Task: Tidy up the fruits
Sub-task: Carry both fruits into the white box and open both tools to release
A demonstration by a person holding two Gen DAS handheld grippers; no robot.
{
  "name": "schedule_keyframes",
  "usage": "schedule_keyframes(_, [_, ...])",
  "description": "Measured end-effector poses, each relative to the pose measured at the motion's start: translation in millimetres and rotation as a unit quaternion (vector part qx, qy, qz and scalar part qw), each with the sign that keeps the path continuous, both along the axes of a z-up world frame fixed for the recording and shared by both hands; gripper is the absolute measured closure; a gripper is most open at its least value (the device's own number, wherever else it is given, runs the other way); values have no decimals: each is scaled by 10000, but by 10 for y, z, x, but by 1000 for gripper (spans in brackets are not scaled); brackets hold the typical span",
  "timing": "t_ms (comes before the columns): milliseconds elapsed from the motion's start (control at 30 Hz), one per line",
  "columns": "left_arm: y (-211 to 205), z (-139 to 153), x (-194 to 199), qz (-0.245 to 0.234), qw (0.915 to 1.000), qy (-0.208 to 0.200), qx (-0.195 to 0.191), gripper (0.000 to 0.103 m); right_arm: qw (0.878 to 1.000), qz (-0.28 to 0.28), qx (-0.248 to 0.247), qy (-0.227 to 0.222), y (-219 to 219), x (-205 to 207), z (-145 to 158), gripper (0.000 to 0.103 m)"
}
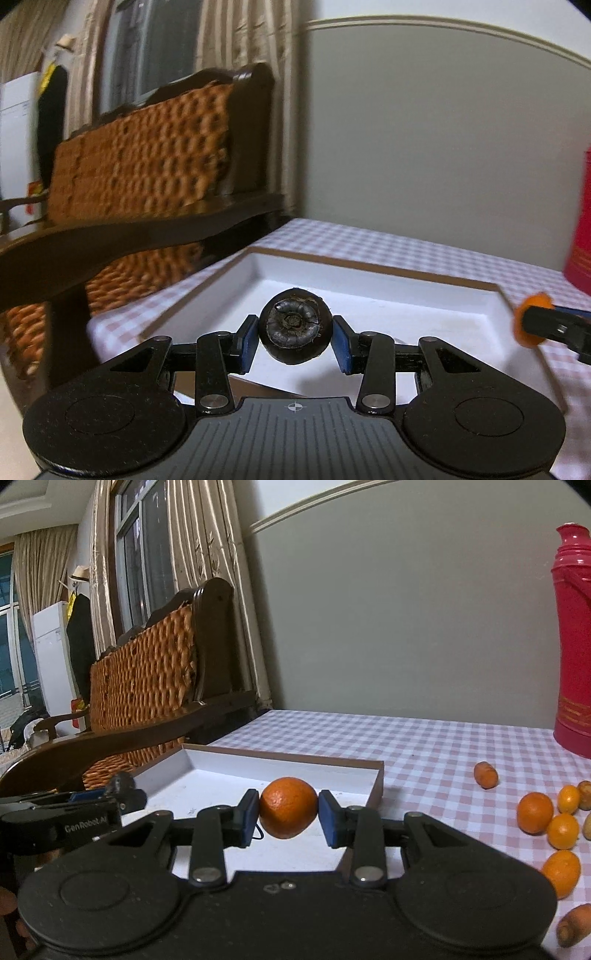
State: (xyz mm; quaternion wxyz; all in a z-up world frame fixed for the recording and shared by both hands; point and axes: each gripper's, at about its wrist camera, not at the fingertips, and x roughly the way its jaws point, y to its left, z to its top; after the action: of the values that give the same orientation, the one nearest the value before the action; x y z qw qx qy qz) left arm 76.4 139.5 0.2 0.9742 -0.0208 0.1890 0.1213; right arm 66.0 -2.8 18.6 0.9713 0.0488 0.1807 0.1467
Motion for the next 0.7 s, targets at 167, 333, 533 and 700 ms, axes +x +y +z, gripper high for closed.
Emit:
schedule_keyframes(167, [167,-97,244,504,9981,356,60,60,9995,-121,-176,213,91,135,-112,70])
schedule_keyframes(333, [268,-27,197,928,9953,110,-263,7,9993,-244,79,-265,-33,-32,8,11])
schedule_keyframes(533, [8,113,-33,722,9964,-431,72,0,9953,-450,-85,-850,-256,-254,172,6])
schedule_keyframes(700, [-89,109,-23,505,9982,-323,55,0,9917,-667,-225,-1073,-402,-340,231,6])
